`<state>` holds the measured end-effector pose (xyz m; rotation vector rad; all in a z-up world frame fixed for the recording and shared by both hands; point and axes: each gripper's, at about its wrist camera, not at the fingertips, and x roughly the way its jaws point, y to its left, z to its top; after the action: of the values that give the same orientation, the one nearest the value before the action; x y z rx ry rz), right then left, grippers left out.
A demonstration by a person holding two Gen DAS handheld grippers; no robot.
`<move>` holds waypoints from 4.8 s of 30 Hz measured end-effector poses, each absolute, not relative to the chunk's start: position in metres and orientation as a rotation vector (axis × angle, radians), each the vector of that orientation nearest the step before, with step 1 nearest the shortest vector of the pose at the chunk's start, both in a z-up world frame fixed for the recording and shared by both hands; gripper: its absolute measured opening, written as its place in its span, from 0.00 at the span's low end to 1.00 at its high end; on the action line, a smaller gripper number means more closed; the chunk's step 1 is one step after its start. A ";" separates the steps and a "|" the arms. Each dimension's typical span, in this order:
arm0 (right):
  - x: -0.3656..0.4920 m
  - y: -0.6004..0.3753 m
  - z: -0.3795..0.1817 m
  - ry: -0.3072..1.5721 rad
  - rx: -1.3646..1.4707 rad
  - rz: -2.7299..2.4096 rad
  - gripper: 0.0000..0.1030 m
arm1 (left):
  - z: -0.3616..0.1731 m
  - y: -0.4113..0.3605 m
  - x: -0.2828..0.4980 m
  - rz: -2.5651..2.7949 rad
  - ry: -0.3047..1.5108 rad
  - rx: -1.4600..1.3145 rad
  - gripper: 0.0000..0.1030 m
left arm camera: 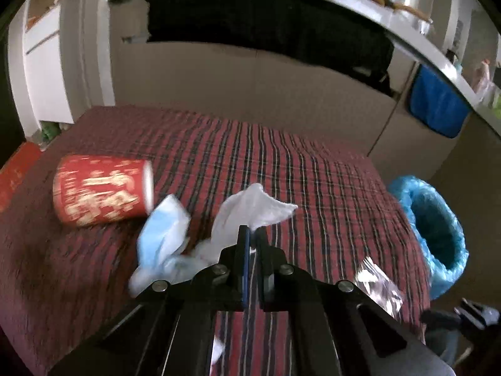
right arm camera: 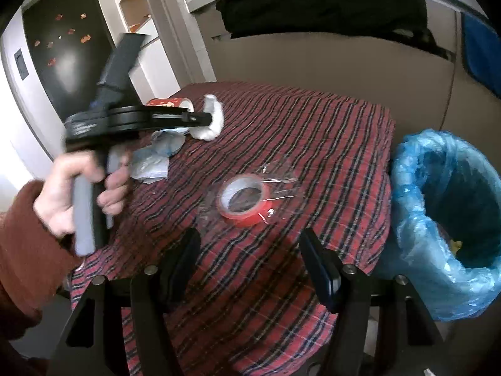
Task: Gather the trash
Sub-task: 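Grasp the white tissue with the left tool while the right tool closes on the tape roll, then carry the tissue and tape roll over the blue-lined bin with both tools, then open both tools to drop the tissue and tape roll into the bin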
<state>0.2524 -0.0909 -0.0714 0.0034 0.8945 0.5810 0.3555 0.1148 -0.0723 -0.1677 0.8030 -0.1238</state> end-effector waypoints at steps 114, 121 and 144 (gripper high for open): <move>0.263 -0.305 0.053 0.400 -0.048 0.076 0.46 | 0.027 -0.158 0.311 -0.431 0.426 0.005 0.03; 0.279 -0.321 0.031 0.442 -0.010 0.071 0.47 | 0.001 -0.169 0.333 -0.435 0.492 0.002 0.04; 0.322 -0.328 -0.035 0.590 0.037 0.099 0.47 | -0.049 -0.178 0.370 -0.474 0.635 -0.024 0.04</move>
<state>0.3219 -0.3281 -0.0349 0.0371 0.5898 0.0991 0.3701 -0.1782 -0.0494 -0.0244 0.6349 -0.4742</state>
